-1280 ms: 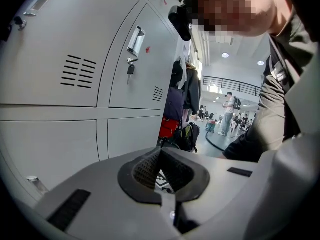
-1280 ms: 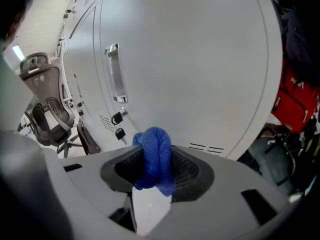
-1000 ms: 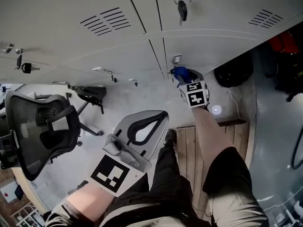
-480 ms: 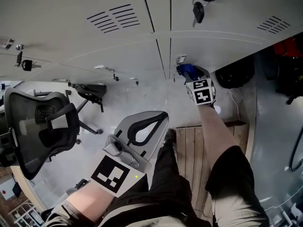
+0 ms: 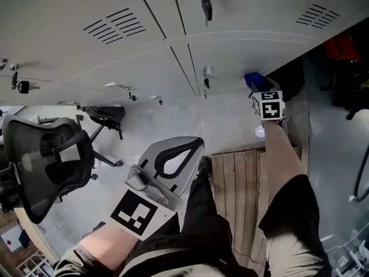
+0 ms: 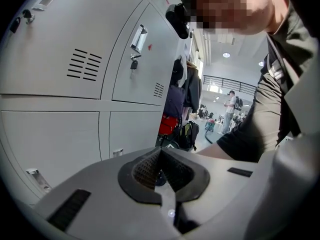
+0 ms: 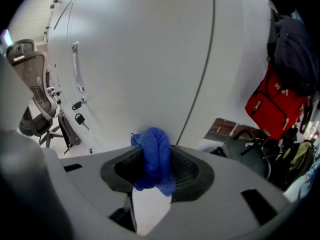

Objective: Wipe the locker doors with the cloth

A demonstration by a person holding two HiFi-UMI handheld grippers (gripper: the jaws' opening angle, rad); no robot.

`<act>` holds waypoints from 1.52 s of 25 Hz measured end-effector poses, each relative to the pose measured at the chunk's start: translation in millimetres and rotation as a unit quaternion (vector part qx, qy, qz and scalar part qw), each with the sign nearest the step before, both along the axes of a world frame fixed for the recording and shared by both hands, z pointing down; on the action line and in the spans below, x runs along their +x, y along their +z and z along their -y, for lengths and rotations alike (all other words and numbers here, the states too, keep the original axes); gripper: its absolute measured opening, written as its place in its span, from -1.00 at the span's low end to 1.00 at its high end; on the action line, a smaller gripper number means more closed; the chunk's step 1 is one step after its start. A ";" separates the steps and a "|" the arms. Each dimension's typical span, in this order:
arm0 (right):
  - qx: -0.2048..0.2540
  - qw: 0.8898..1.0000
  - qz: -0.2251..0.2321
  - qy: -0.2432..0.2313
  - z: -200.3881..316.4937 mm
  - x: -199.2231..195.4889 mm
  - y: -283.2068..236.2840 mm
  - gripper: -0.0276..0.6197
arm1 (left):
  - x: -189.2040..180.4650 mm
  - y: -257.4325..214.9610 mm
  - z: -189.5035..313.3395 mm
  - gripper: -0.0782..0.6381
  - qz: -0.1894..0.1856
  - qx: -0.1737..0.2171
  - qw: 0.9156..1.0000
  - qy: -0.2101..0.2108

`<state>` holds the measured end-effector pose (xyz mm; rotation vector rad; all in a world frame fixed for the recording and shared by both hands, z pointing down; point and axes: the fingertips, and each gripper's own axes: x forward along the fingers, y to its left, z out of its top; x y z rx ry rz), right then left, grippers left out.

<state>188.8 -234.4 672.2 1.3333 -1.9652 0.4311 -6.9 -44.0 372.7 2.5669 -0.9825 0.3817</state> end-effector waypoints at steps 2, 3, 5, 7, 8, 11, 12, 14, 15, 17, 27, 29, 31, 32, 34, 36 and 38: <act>0.001 1.000 0.000 0.014 1.0 12.5 -1.4 -0.44 | 2.4 1.6 -1.8 -0.76 0.003 -0.002 1.000 0.003; 0.001 1.000 0.002 0.020 0.8 16.4 -1.8 -0.44 | 3.1 2.1 -2.3 -0.76 0.004 -0.003 1.000 0.004; 0.000 0.999 0.010 0.033 -1.5 20.7 -1.2 -0.44 | 4.7 2.1 -2.9 -0.76 0.006 -0.002 1.000 0.007; -0.004 0.999 0.019 0.039 -7.1 17.2 1.8 -0.44 | 6.4 1.2 -3.7 -0.76 0.006 0.001 1.000 0.009; -0.008 0.999 0.023 0.036 -11.3 11.1 4.4 -0.44 | 7.0 0.5 -4.1 -0.76 0.006 0.003 1.000 0.009; -0.020 0.999 0.035 0.008 -27.4 -24.6 15.2 -0.44 | 7.8 -1.7 -5.4 -0.76 0.007 0.006 1.000 0.011; -0.024 0.999 0.038 -0.006 -32.7 -40.2 18.5 -0.44 | 7.9 -2.4 -5.7 -0.76 0.007 0.006 1.000 0.012; -0.029 0.998 0.044 -0.035 -40.6 -73.5 22.9 -0.44 | 7.6 -3.0 -5.7 -0.76 0.007 0.007 1.000 0.013; -0.029 0.997 0.048 -0.049 -43.3 -90.1 24.2 -0.44 | 7.0 -2.7 -5.4 -0.76 0.007 0.007 1.000 0.013; -0.030 0.995 0.058 -0.070 -46.1 -121.1 25.0 -0.44 | 5.5 -1.3 -4.1 -0.76 0.008 0.006 1.000 0.012; -0.037 0.991 0.069 -0.109 -33.5 -194.1 33.1 -0.44 | -11.8 2.6 -4.1 -0.76 0.022 0.001 1.000 0.004; -0.038 0.991 0.070 -0.106 -30.4 -194.7 34.5 -0.44 | -16.1 2.1 -3.4 -0.76 0.025 0.000 1.000 0.002; -0.040 0.991 0.068 -0.105 -28.8 -190.6 36.5 -0.44 | -18.0 2.3 -1.4 -0.76 0.027 0.000 1.000 0.001; -0.040 0.992 0.065 -0.103 -28.0 -186.2 37.5 -0.44 | -18.1 2.4 -0.1 -0.76 0.026 0.000 1.000 0.000; -0.040 0.993 0.059 -0.095 -25.0 -171.2 40.5 -0.44 | -16.6 2.2 1.8 -0.76 0.022 0.002 1.000 0.000; -0.042 0.994 0.050 -0.082 -21.2 -149.2 47.2 -0.44 | -13.8 2.6 1.7 -0.76 0.019 0.003 1.000 0.003; -0.046 0.996 0.038 -0.068 -17.8 -123.9 51.9 -0.44 | -10.5 4.0 0.4 -0.76 0.019 0.001 1.000 0.007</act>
